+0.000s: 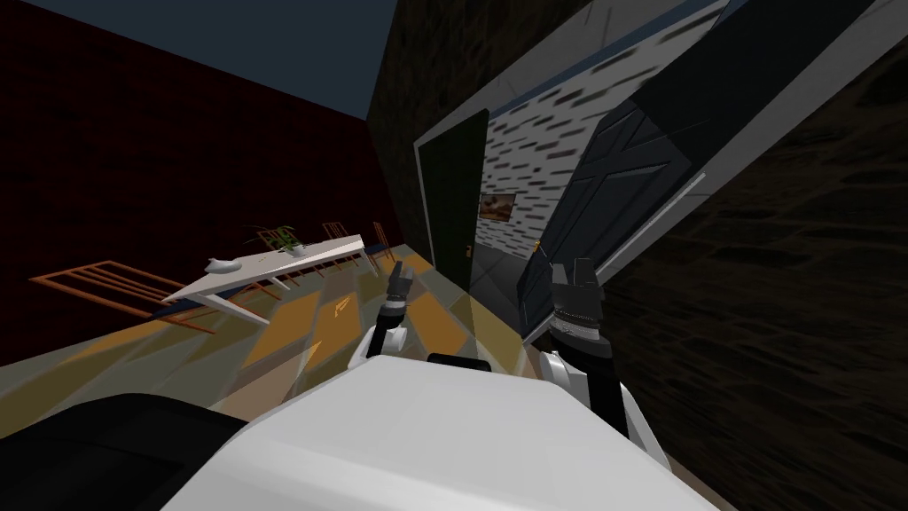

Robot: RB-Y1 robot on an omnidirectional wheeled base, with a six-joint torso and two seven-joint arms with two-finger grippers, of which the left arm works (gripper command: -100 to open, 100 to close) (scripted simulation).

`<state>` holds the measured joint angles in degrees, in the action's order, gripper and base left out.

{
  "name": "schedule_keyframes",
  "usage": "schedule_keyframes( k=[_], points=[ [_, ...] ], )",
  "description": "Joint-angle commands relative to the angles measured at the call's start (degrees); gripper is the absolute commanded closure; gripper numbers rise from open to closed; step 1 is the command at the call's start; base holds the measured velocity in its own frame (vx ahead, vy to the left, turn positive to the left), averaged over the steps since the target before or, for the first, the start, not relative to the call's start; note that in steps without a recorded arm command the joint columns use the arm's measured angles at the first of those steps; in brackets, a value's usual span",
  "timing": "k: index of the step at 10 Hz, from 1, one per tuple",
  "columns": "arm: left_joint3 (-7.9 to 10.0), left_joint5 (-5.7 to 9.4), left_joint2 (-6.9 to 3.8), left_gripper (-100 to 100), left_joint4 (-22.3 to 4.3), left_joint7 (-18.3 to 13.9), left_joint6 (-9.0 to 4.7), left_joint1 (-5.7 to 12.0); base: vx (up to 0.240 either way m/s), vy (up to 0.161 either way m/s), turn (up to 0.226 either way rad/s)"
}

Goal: Push the door open

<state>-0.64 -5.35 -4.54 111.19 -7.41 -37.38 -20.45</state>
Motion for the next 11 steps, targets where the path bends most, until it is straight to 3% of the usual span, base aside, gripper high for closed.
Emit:
schedule_keyframes(
  k=[1, 11],
  points=[
    [-0.29, -0.01, -0.20, -100, -2.15, -0.13, -0.25, 0.85, 0.090, 0.024, -0.085],
    [-2.12, -0.12, -1.11, -100, -15.97, -0.88, -1.95, 6.26, 0.095, 0.025, -0.075]
  ],
)
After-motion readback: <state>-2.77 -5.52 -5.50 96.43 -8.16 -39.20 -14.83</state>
